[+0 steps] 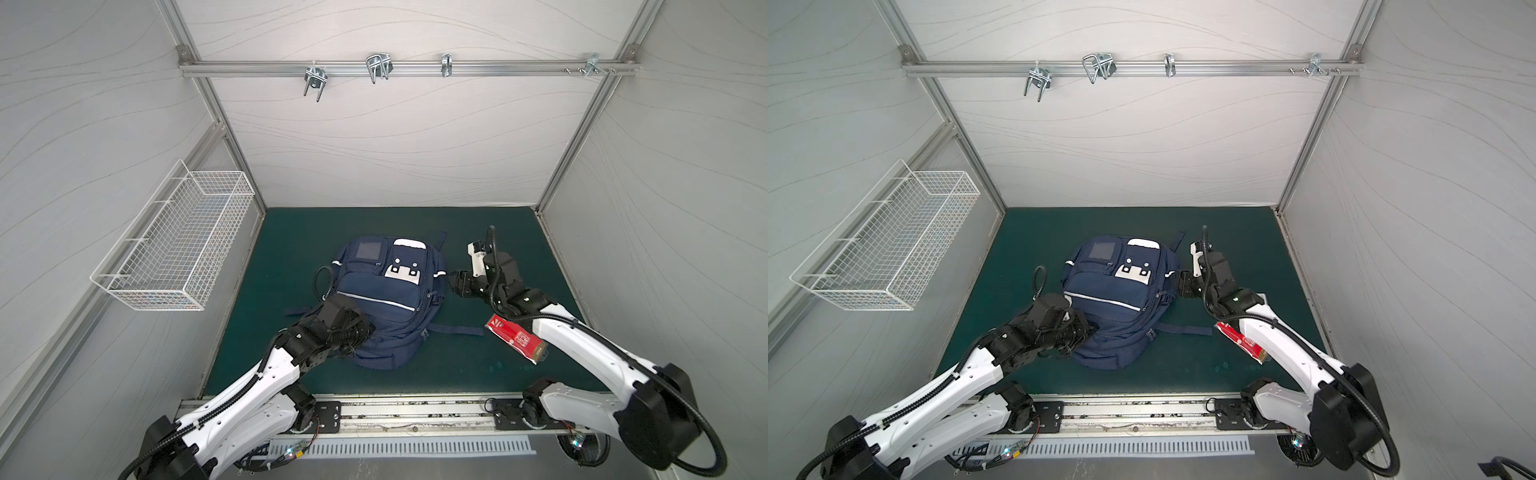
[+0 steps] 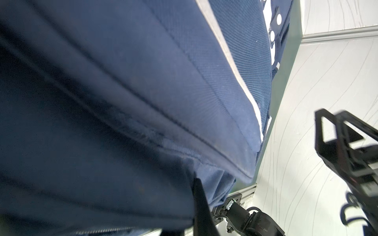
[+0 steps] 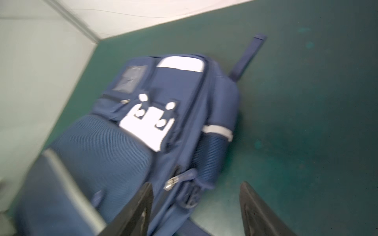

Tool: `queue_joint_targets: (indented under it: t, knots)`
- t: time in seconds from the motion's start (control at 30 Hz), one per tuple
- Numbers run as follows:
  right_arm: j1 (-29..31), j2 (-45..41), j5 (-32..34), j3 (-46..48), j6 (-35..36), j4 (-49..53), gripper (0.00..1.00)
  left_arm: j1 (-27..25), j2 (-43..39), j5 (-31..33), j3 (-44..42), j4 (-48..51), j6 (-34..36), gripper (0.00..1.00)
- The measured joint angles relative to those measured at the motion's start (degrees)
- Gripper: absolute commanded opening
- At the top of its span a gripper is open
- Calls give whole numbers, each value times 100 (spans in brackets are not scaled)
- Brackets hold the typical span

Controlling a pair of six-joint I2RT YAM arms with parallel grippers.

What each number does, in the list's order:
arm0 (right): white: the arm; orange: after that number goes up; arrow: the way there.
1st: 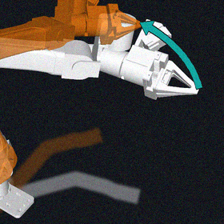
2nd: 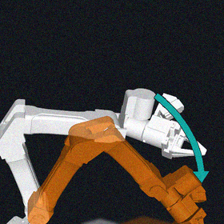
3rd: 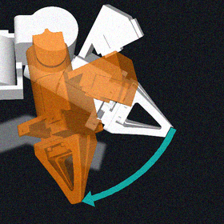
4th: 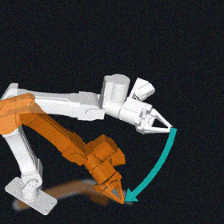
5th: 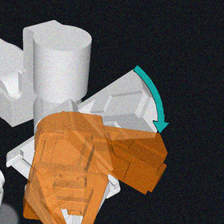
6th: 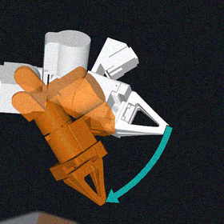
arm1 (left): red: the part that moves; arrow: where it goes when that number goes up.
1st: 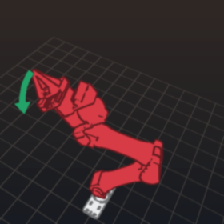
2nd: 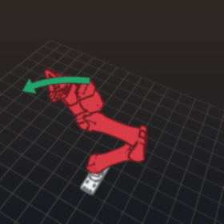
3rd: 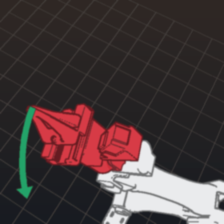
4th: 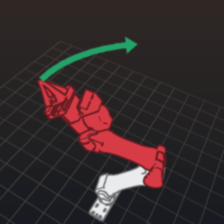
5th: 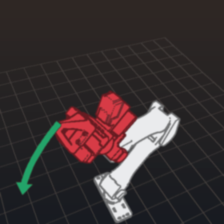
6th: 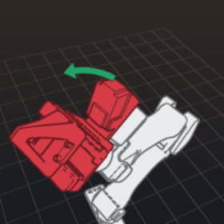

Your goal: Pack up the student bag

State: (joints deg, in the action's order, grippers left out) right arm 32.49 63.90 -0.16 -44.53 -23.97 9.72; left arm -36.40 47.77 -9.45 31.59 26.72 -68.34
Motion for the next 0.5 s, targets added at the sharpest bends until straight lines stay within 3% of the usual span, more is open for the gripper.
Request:
queue_joint_targets:
  t: [0.13, 0.2, 0.37, 0.5]
  knots:
    - [201, -304, -748, 315, 42, -83, 80, 72, 28, -72, -24, -28, 63, 0]
    - [234, -177, -1316, 422, 46, -173, 79, 133, 26, -133, -24, -28, 87, 0]
    - [240, 1200, -2809, 37, 90, -476, 77, 238, 26, -278, -24, -22, 192, 0]
    - [260, 1873, -3364, -232, 116, -673, 78, 256, 28, -339, -24, -13, 232, 0]
